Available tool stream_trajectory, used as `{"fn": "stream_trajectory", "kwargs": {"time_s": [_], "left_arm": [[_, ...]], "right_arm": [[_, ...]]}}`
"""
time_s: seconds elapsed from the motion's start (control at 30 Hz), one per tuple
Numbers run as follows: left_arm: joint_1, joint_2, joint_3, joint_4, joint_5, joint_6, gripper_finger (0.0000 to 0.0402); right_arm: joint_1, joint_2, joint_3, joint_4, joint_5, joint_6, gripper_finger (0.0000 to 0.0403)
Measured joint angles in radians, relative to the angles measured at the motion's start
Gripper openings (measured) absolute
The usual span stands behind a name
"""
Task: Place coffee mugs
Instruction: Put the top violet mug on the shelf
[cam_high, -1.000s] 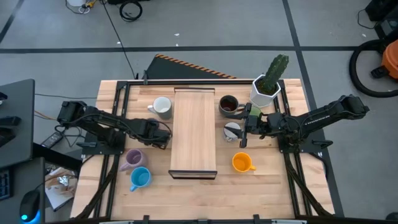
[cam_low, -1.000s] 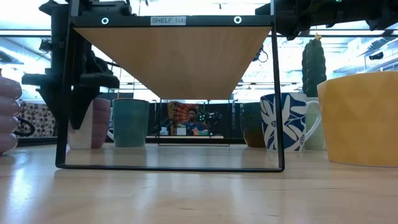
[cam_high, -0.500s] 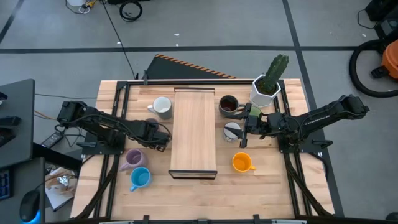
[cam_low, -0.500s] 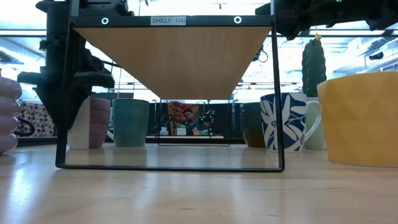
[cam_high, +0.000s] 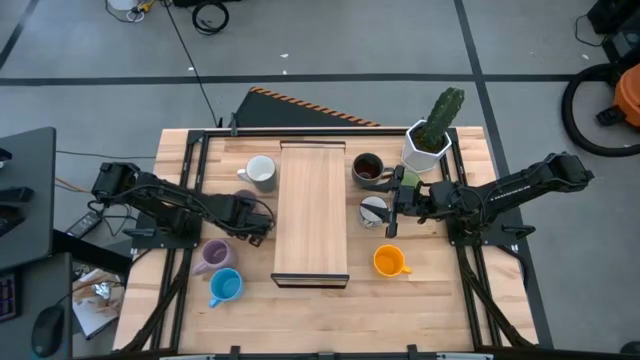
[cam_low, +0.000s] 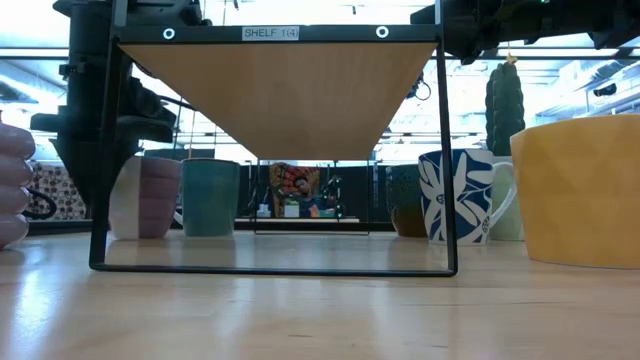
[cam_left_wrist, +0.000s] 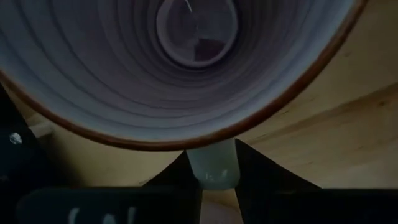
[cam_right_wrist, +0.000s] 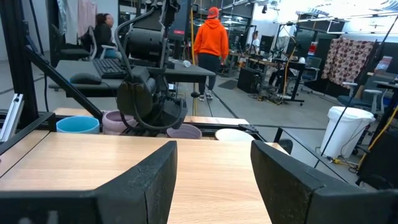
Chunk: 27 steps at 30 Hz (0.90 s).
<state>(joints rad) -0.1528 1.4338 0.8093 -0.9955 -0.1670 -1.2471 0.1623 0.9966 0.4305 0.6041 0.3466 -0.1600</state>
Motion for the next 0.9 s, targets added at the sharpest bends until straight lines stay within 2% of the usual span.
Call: {"fn": "stream_trajectory", "kwargs": {"time_s": [0.17, 0.47, 0.63, 0.9], "left_arm": [[-0.002, 0.0, 0.0, 0.003, 0.004, 0.007, 0.0082], [-0.002, 0.0, 0.001, 0.015, 0.042, 0.079, 0.013], [-0.002, -0.001, 0.016, 0.016, 0.04, 0.018, 0.0155], [-0.004, -0.001, 0.016, 0.019, -0.034, -0.05, 0.0157]], "right_arm": [[0.0, 0.0, 0.0, 0.0, 0.0, 0.0, 0.021], [0.0, 0.0, 0.0, 0.0, 0.0, 0.0, 0.021], [0.0, 0.0, 0.0, 0.0, 0.0, 0.0, 0.021], [0.0, 0.0, 0.0, 0.0, 0.0, 0.0, 0.021]]}}
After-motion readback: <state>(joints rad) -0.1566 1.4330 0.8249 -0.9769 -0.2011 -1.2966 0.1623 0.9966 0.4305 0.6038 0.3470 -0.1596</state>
